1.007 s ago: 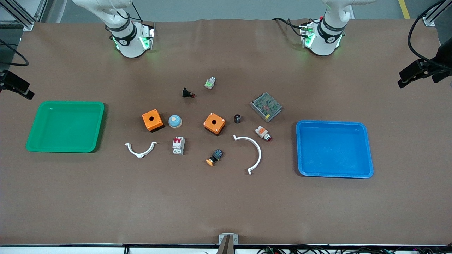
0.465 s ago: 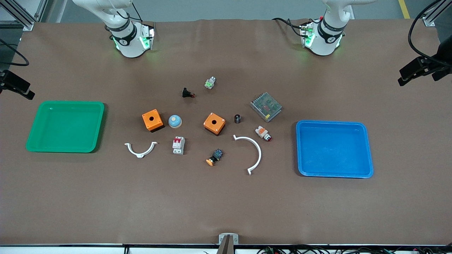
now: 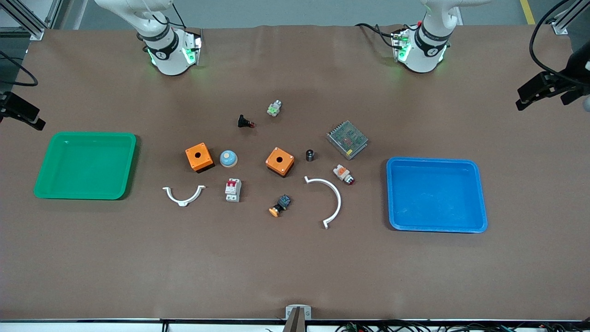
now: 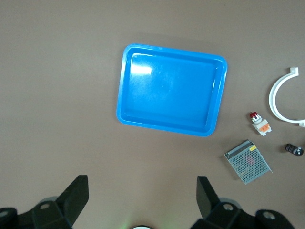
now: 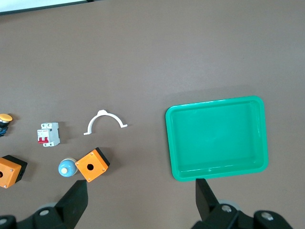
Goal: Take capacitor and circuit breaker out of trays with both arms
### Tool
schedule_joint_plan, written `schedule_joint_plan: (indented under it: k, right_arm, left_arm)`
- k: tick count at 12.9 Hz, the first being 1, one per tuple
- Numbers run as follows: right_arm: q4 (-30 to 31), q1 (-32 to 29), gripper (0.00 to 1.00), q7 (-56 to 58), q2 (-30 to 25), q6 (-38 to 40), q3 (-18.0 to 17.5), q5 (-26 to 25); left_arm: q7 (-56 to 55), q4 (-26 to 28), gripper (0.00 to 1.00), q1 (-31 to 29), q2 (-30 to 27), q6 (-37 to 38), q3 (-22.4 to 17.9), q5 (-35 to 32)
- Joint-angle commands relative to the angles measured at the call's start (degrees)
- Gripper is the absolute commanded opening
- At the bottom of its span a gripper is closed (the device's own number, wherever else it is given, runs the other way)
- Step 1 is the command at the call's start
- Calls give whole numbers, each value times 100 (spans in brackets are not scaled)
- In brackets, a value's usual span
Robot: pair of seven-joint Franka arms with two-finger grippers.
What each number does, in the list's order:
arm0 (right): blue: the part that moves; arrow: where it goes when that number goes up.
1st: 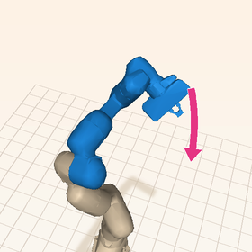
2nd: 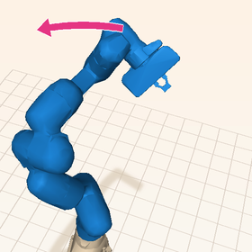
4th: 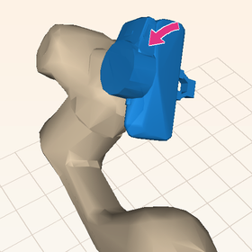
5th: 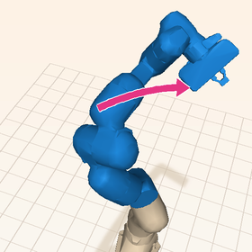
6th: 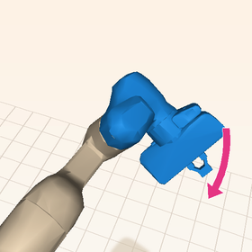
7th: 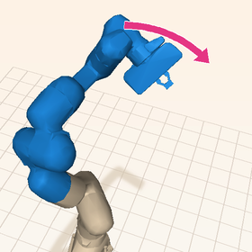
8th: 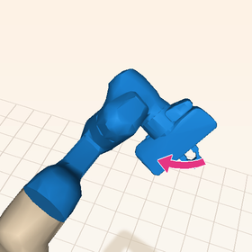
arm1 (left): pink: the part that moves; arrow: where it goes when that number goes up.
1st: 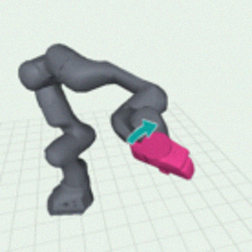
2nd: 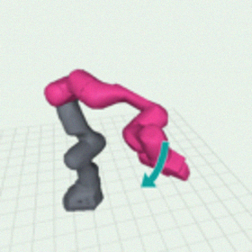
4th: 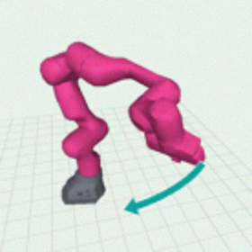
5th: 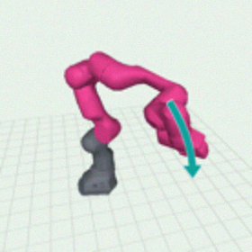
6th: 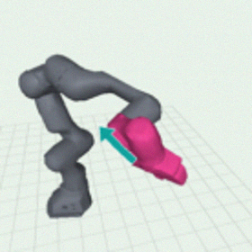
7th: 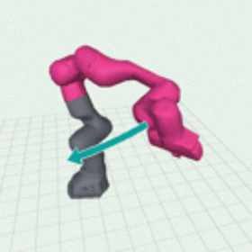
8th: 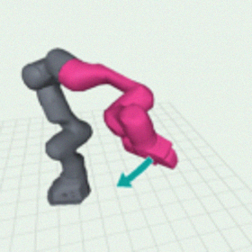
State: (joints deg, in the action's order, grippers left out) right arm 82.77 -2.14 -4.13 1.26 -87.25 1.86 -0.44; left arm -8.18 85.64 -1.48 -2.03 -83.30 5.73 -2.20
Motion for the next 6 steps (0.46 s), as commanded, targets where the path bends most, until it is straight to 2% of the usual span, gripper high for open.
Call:
schedule_joint_plan:
  k: [1, 6]
  right_arm:
    - [-147, -59, 100, -18, 67, 33, -46, 44]
    - [-191, -67, 100, -18, 67, 33, -46, 36]
  left_arm:
    - [115, 49, 100, -1, -60, 50, 270, 44]
    - [176, 49, 100, -1, -69, 59, 341, 44]
